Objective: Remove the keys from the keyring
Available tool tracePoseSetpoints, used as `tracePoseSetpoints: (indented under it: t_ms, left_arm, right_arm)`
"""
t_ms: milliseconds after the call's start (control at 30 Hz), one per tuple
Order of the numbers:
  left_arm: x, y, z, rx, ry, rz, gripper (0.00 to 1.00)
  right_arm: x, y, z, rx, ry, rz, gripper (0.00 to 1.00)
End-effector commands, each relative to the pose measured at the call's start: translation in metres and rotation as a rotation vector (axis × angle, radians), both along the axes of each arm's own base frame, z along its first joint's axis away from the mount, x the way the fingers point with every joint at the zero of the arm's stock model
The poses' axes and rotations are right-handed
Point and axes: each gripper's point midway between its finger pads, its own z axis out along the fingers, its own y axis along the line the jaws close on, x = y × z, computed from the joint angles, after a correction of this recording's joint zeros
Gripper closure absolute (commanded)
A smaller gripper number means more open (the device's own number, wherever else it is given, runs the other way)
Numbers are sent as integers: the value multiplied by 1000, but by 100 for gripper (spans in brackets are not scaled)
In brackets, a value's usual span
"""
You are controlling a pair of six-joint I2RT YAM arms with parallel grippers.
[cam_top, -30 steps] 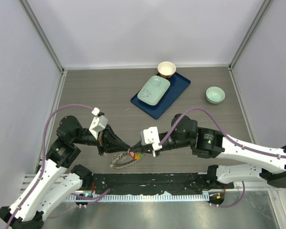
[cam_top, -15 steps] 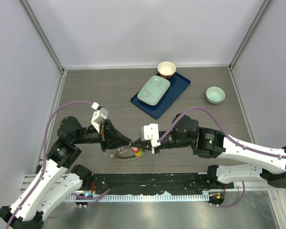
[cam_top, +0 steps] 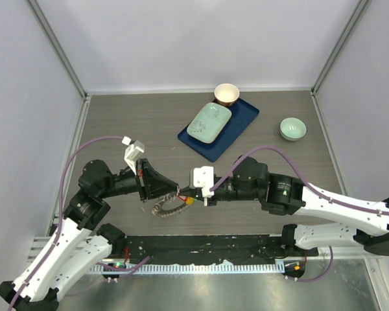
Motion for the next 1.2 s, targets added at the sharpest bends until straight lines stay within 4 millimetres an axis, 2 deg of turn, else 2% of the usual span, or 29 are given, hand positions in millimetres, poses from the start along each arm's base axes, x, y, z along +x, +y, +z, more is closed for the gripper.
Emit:
tracePoseSetpoints:
  t_ms: [0,200,633,933,1167]
  left_arm:
    - [13,-2,10,-33,15,59,100]
    - [14,-5,14,-62,41,48,100]
    - [14,-2,25,-92,45,70,100]
    - [11,-1,24,-93,22,64,100]
    - [1,2,27,-140,-105,26,100]
  right_arm:
    - [-5,2,6,28,6,19,99]
    - [-4,0,7,43,7,7,99]
    - [4,-5,-7,-1,3,-43,99]
    - [14,-10,0,11,-10,-104,99]
    - [21,-12,6,40,-5,-151,99]
